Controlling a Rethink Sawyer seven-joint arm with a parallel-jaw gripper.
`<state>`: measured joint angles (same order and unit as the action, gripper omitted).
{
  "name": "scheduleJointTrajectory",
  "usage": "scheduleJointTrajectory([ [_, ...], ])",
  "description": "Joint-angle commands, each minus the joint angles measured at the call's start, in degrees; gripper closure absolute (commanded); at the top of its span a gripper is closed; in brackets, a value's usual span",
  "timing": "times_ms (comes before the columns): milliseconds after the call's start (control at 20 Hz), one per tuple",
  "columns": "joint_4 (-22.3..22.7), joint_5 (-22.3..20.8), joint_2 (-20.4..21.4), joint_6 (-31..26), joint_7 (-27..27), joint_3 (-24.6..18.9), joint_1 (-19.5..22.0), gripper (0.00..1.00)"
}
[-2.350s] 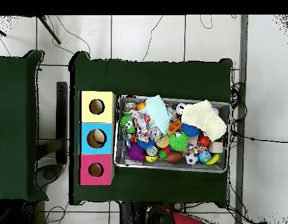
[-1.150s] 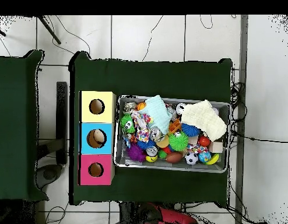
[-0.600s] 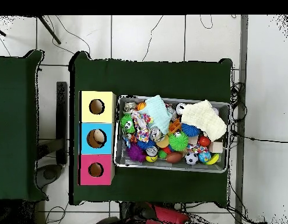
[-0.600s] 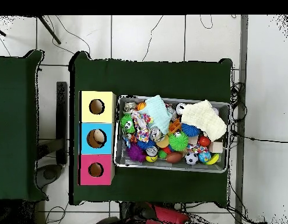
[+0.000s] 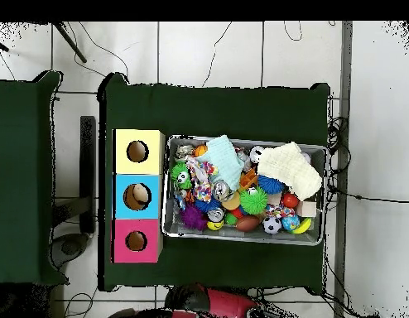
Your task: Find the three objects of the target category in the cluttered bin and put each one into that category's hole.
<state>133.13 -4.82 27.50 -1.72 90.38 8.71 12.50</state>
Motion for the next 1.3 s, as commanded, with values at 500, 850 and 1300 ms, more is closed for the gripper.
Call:
scheduleJointTrajectory([
  [500, -6.9, 8.8, -0.2, 7.1, 16.1, -5.5, -5.5, 0.00],
  [850, -7.6, 11.2, -0.1, 4.6, 15.6, -4.9, -7.5, 0.00],
  [1300, -7.2, 13.9, -1.5, 5.8, 16.2, -6.8, -7.9, 0.00],
])
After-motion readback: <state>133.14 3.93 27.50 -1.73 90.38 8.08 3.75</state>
